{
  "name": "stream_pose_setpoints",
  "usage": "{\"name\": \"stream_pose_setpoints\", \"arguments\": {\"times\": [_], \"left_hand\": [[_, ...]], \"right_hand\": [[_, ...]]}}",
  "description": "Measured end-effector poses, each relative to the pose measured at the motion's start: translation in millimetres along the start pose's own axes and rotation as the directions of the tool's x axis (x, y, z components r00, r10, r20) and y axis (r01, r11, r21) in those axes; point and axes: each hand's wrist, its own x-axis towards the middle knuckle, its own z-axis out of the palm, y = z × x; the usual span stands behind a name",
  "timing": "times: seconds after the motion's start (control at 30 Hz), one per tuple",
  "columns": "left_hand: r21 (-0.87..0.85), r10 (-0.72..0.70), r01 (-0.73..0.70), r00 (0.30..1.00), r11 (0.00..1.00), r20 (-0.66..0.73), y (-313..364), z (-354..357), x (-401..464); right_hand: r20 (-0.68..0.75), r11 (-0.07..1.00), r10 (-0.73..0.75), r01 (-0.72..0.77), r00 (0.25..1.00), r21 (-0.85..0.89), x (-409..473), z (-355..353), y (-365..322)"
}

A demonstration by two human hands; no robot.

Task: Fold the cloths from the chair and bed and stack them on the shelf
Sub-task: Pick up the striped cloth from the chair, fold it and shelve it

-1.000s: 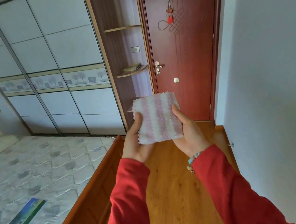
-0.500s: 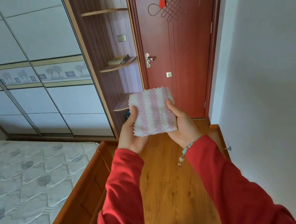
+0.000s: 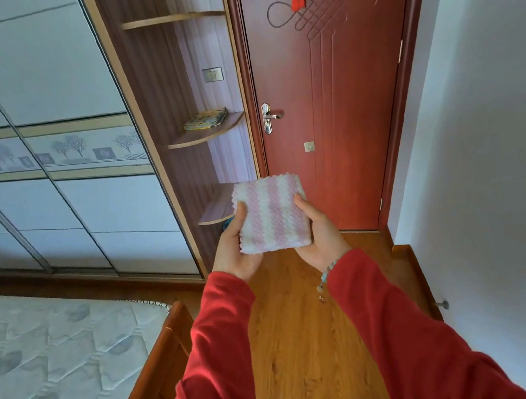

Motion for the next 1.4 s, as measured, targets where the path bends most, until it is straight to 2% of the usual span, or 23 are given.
{"name": "stream_pose_setpoints", "arguments": {"times": [0.33,0.47,0.7,1.0,1.1,1.2,1.27,1.4], "left_hand": [[-0.008,-0.015,0.015,1.000,1.000,-0.022,25.1,-36.5,177.9],[0.065,0.018,-0.017,1.000,0.998,-0.023,34.4,-45.2,277.0],[0.097,0.079,-0.069,0.991,0.993,-0.105,65.2,-65.5,429.2],[0.076,0.100,-0.092,0.987,0.993,-0.122,111.3,-127.9,567.8],[0.011,0.061,-0.060,0.989,0.998,-0.131,138.3,-150.2,618.5],[0.003,0.106,-0.107,0.988,0.994,-0.112,178.1,-171.3,671.0],[0.006,0.144,-0.145,0.978,0.989,-0.152,209.2,-191.4,707.9],[0.028,0.183,-0.181,0.967,0.983,-0.176,266.2,-218.7,763.8]], "right_hand": [[-0.030,0.996,-0.036,0.033,0.999,-0.086,175.9,-37.4,-53.9],[-0.024,0.990,-0.041,0.037,0.999,-0.137,264.4,-54.2,-95.3],[0.014,0.985,0.005,-0.003,1.000,-0.172,424.9,-78.3,-148.5],[0.060,0.980,0.113,-0.102,0.992,-0.172,585.8,-85.5,-157.9],[0.050,0.974,0.129,-0.117,0.990,-0.194,658.4,-88.3,-156.9],[0.031,0.968,0.168,-0.159,0.985,-0.197,735.7,-77.8,-152.9],[0.040,0.960,0.223,-0.212,0.974,-0.186,784.3,-63.7,-149.9],[0.079,0.953,0.245,-0.225,0.966,-0.202,870.1,-38.4,-139.0]]}}
